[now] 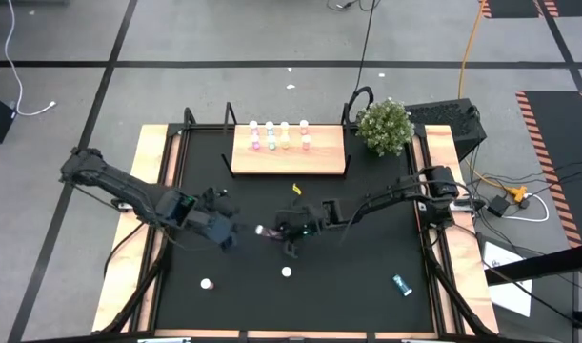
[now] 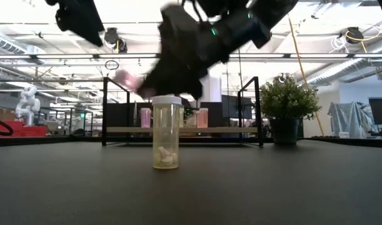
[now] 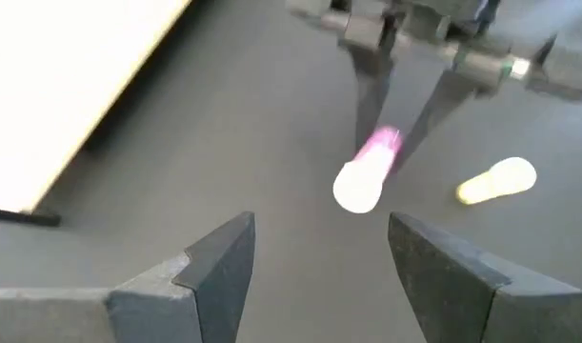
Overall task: Pick and place medicine bottles onto shelf by color
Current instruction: Put the pink medicine bottle on the shelf aligned with the other pink medicine bottle
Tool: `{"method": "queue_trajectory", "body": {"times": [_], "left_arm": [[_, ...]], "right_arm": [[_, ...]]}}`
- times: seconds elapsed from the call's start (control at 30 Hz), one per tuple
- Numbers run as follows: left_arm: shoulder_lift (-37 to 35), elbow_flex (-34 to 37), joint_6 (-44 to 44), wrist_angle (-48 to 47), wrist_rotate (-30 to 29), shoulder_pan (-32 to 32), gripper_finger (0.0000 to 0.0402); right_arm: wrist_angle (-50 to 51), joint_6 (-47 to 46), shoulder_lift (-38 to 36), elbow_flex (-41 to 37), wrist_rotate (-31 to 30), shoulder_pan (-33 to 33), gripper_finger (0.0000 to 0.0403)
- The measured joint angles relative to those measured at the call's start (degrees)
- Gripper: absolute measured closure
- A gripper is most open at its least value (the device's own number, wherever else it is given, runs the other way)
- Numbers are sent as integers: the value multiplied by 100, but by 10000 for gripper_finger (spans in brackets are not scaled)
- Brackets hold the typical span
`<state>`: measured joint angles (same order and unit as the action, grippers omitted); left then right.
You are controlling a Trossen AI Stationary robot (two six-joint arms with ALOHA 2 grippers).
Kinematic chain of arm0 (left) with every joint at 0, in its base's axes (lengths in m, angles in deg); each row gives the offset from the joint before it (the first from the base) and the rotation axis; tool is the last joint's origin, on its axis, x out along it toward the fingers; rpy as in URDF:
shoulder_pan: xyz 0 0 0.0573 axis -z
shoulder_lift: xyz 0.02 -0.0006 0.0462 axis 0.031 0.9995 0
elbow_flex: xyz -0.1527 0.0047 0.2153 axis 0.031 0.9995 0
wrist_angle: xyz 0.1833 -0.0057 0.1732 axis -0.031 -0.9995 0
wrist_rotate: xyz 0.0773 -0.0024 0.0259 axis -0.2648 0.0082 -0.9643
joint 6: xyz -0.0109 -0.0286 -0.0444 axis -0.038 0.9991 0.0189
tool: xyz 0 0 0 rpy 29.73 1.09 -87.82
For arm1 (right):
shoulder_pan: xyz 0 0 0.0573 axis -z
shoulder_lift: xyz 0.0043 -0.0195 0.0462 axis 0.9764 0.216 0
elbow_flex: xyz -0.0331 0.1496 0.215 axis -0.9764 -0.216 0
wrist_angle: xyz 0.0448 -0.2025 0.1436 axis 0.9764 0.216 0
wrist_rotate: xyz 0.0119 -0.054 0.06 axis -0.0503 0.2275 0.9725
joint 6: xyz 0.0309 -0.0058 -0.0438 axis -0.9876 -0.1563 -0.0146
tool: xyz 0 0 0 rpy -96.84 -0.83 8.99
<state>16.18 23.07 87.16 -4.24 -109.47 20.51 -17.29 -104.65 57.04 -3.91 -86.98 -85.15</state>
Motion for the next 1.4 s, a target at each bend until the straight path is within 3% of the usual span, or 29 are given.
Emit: {"method": "queue_trajectory", "body": {"times": [0.27,0.5,0.7,1.13,1.4], "left_arm": [[-957,0,-566,651,2,169,158],[-1489,-1,-1416,1818,3,170,158],[-1334,-4,-1833,1931,4,170,158],[-1092,-2,-1844,1939,14,105,163],[-1096,-2,-1495,1936,13,45,240]], "right_arm": [[-2368,68,-7,2,-1097,-359,304],[-3142,363,-48,1,-1142,-386,298],[-3760,398,-48,0,-1136,-386,301],[-3966,438,-48,2,-1121,-386,301],[-3971,440,-48,2,-1116,-371,301]]}}
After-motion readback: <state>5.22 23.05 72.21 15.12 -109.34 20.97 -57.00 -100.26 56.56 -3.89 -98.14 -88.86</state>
